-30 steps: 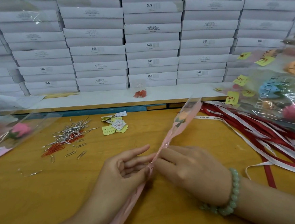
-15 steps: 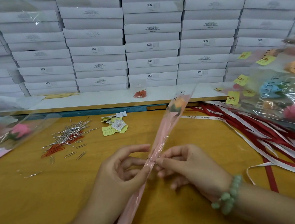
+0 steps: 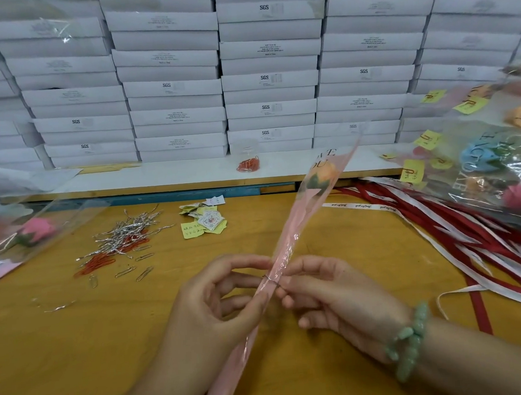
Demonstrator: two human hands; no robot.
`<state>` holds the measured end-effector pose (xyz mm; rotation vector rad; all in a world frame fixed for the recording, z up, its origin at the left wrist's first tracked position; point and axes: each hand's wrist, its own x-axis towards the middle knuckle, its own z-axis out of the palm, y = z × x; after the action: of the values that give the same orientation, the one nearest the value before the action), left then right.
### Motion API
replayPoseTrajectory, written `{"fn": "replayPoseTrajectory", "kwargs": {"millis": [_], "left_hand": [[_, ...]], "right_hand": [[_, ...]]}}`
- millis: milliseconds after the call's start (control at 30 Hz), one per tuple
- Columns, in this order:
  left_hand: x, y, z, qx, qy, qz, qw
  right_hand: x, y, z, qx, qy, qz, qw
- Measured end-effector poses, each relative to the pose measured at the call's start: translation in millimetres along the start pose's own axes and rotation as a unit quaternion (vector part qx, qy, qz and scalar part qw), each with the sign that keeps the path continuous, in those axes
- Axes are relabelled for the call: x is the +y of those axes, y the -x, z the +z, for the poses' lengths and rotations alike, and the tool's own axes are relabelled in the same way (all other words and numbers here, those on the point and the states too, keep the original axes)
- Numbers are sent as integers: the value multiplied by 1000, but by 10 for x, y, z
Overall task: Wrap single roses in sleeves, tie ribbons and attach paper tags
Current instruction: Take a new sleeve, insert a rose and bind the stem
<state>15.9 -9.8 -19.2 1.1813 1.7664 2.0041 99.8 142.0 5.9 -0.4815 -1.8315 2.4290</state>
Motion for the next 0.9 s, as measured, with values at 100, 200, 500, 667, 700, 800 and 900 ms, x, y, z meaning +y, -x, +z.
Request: {"fn": "replayPoseTrajectory", "kwargs": {"millis": [100,200,500,667,700,800,900], "left_hand": [[-2,1,-10,3,3,-8,1000],[-3,-6,-8,7,8,-13,1000],[3,-5,3,15,18,-16,1000],[-1,-34,-34,31,40,-45,998],[-2,-37,-39,38,44,-47,997],[-12,-38,-45,41,40,-55,997],[-8,-27,-42,22,34,-54,998]], "right_hand": [[22,7,-13,9,23,-36,999],[37,3,-3,11,17,-48,999],[46,-18,-29,-2,23,-79,997],[66,-11,-30,-2,98,-132,986],[68,-5,-28,-4,121,-141,983],[66,12,-28,0,174,-159,972],[62,18,-41,16,209,-179,961]]}}
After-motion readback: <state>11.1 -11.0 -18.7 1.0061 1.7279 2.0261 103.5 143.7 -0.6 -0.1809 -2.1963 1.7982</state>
